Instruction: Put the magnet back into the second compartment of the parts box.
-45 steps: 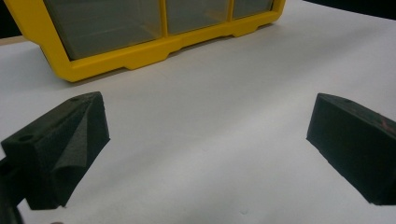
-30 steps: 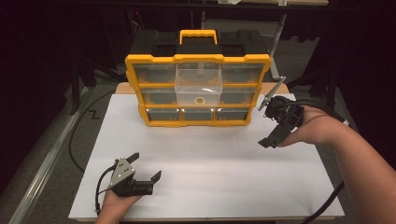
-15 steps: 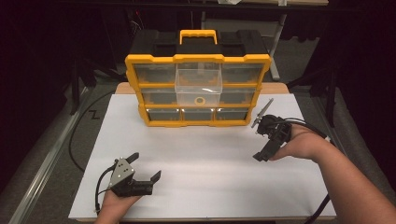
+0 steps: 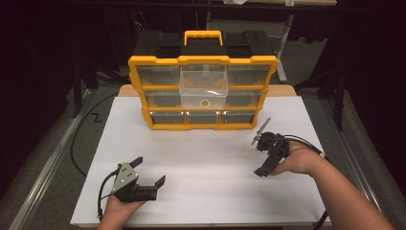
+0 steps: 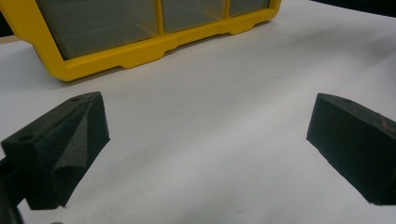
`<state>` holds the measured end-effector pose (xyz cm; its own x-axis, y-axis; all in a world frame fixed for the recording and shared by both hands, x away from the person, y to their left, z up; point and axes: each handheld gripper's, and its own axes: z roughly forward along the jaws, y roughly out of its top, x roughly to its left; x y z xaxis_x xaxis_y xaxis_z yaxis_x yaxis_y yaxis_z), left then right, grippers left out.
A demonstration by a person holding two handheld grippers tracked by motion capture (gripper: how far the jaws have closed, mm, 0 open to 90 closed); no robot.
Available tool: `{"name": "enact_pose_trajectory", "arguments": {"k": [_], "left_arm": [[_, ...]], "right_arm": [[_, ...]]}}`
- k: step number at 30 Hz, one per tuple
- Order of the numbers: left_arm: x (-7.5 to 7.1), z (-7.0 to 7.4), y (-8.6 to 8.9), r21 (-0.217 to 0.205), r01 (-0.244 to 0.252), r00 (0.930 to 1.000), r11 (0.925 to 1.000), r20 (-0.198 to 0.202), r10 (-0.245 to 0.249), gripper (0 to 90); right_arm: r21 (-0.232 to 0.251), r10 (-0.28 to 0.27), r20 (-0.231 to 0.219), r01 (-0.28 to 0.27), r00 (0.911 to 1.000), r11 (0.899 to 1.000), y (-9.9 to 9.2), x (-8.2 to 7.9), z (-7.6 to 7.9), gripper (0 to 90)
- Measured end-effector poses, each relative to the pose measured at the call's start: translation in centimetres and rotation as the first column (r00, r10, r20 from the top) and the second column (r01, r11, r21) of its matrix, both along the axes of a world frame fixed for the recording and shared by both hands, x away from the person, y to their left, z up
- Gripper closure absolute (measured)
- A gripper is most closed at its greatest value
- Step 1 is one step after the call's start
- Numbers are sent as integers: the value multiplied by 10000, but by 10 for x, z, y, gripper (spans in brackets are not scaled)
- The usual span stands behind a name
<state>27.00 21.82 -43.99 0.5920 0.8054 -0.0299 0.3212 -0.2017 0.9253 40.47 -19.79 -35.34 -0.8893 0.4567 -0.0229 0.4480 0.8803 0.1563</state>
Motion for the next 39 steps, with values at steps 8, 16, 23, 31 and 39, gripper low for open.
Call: {"name": "enact_pose_trajectory", "arguments": {"k": [8,16,23,31,39], "left_arm": [[0,0,0,11,2,10000,10000,2,-2,3],[0,0,0,-7,-4,10000,10000,-6,4,3],[1,-1,1,30,31,9999,10000,-110,-31,3],[2,-1,0,14,141,9996,9999,-237,-140,3],[3,-1,2,-96,47,9997,9999,-253,-49,3]], "right_arm": [[-203,41,-377,-49,9993,9998,3,-3,-36,1],[-168,111,-436,-119,9990,9998,6,-3,-50,1],[1151,-570,278,535,9980,9919,-4,-9,-51,1],[3716,-1682,1134,1153,9792,9212,-21,-22,-62,1],[6153,-2999,2126,1110,9300,7804,-25,-37,-61,1]]}}
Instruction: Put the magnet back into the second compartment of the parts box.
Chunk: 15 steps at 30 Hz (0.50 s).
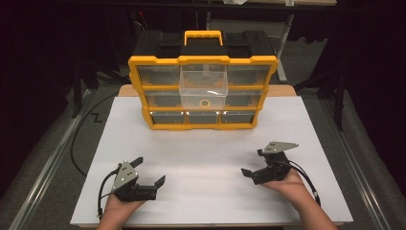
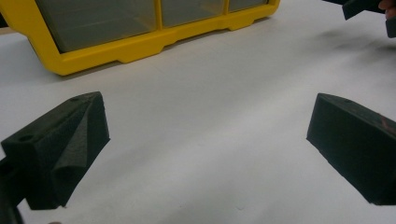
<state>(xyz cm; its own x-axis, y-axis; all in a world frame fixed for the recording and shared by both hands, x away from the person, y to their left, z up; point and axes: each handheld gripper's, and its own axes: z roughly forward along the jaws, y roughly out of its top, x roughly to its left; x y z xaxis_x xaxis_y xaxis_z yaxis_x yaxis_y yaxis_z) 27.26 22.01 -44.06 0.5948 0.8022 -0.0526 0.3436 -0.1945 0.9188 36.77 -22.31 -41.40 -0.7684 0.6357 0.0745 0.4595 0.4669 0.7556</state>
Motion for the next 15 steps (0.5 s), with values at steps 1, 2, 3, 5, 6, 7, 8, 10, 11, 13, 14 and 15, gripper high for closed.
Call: {"name": "enact_pose_trajectory", "arguments": {"k": [1,2,3,5,6,7,8,10,11,13,14,15], "left_arm": [[0,0,1,-56,-29,10000,10000,-1,29,3],[0,0,1,-104,-54,10000,9999,32,55,3],[0,1,2,-68,-40,10000,10000,29,40,3],[0,1,3,-59,-33,10000,10000,37,33,3],[0,1,3,-65,-42,10000,10000,52,42,3],[0,1,3,-136,-81,10000,9999,54,82,3],[0,1,4,-168,-90,9999,9998,48,91,3],[1,1,5,-213,-135,9999,9997,60,136,3],[0,1,5,-217,-147,9999,9997,68,149,3],[0,2,6,-288,-200,9998,9994,50,201,3],[0,2,7,-334,-214,9998,9992,53,216,3],[0,2,7,-335,-209,9998,9992,60,212,3]], "right_arm": [[193,-46,99,44,9999,9998,0,-1,0,1],[491,-92,196,82,9998,9988,0,-3,1,1],[589,-153,335,133,9993,9982,1,-5,2,4],[1011,-308,382,268,9988,9945,1,-8,2,2],[1152,-389,468,332,9981,9928,1,-10,2,2],[1259,-475,573,400,9972,9912,0,-11,2,2],[1465,-563,637,465,9964,9881,-1,-13,3,2],[1853,-833,792,674,9934,9804,-5,-15,4,2],[2142,-1117,968,889,9890,9727,-9,-17,5,2],[2407,-1375,1161,1064,9837,9647,-14,-20,7,2],[2699,-1519,1241,1140,9806,9561,-18,-23,8,2],[2803,-1548,1345,1123,9787,9533,-21,-26,9,2]]}}
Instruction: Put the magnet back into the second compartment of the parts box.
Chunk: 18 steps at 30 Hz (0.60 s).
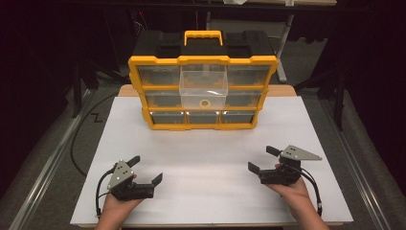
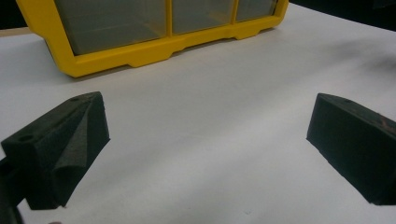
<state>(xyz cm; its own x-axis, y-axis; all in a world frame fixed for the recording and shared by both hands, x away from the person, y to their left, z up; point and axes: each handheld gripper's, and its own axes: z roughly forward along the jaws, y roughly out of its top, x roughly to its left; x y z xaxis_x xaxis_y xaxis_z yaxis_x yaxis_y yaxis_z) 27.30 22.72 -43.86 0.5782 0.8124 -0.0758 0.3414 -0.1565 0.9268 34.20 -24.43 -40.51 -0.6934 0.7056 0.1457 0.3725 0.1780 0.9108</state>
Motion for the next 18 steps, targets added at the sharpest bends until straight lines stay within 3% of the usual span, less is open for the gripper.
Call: {"name": "enact_pose_trajectory", "arguments": {"k": [4,7,8,10,13,14,16,18], "left_arm": [[-2,0,0,-27,-21,10000,10000,-25,21,3],[-2,-1,-2,52,-64,10000,10000,-54,65,3],[-3,-1,-2,86,-72,9999,9999,-74,72,3],[-3,-1,-4,169,-195,9998,9997,-21,196,3],[-3,-2,-6,177,-235,9997,9996,-86,236,4],[-3,-1,-6,215,-308,9995,9993,-47,309,3],[-3,-1,-6,247,-426,9991,9988,19,426,3],[-3,-2,-7,255,-406,9992,9988,0,406,3]], "right_arm": [[-62,-30,266,31,9996,10000,-10,-12,-3,2],[-683,-301,700,349,9971,9971,-16,-22,-11,2],[-635,-398,744,445,9964,9970,-18,-25,-17,2],[-435,-450,325,463,9985,9980,-21,-23,-21,2],[-349,-782,584,803,9952,9962,-24,-20,-21,2],[-106,-901,680,910,9936,9958,-25,-19,-20,2],[221,-844,737,830,9937,9963,-23,-19,-18,2],[189,-710,894,696,9935,9974,-20,-20,-17,2]]}}
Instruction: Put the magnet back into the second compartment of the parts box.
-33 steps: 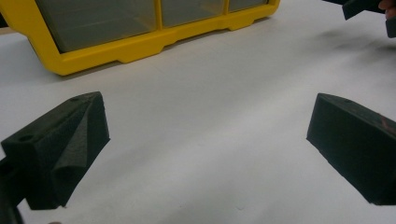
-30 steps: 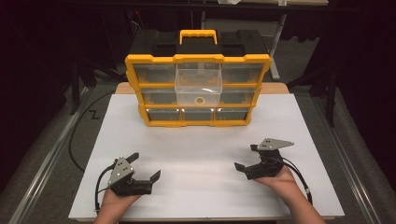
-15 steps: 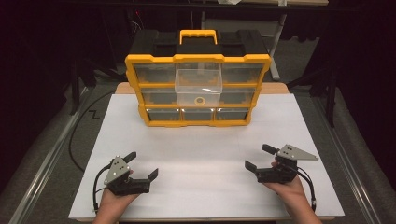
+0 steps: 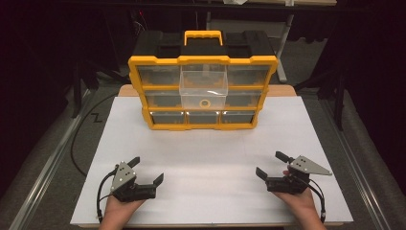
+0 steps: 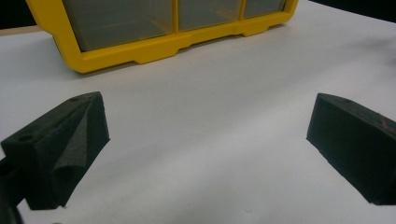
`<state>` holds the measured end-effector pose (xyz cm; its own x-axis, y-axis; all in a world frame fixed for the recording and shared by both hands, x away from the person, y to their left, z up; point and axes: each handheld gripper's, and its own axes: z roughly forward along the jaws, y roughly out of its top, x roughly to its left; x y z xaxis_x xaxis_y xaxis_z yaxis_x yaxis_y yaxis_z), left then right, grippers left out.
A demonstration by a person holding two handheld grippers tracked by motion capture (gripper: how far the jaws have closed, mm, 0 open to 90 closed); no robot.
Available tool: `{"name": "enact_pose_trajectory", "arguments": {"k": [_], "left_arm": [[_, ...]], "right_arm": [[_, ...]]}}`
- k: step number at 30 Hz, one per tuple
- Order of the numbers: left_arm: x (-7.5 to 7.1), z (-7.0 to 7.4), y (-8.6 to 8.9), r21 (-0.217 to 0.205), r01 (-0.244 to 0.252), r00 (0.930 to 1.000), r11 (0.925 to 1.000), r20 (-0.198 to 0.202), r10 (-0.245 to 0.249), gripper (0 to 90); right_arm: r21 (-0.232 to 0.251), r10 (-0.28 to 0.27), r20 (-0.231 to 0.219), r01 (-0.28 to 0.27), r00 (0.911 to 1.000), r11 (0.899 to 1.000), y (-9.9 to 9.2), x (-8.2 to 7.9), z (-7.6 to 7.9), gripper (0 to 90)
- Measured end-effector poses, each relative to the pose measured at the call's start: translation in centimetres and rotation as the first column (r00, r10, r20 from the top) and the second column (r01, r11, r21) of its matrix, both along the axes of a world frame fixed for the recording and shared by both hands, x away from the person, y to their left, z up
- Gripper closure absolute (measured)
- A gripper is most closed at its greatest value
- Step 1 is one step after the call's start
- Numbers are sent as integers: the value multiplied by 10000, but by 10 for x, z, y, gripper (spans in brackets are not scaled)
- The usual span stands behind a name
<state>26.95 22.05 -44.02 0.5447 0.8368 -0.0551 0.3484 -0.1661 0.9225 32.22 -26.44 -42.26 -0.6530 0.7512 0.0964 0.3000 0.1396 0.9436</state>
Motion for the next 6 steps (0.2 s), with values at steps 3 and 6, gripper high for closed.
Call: {"name": "enact_pose_trajectory", "arguments": {"k": [3,6], "left_arm": [[-1,0,0,23,73,10000,10000,-22,-73,3],[-2,0,1,3,85,10000,10000,-15,-85,3]], "right_arm": [[-246,107,76,-105,9999,9996,4,-2,0,2],[-239,30,175,-26,9998,9997,4,-4,1,2]]}}
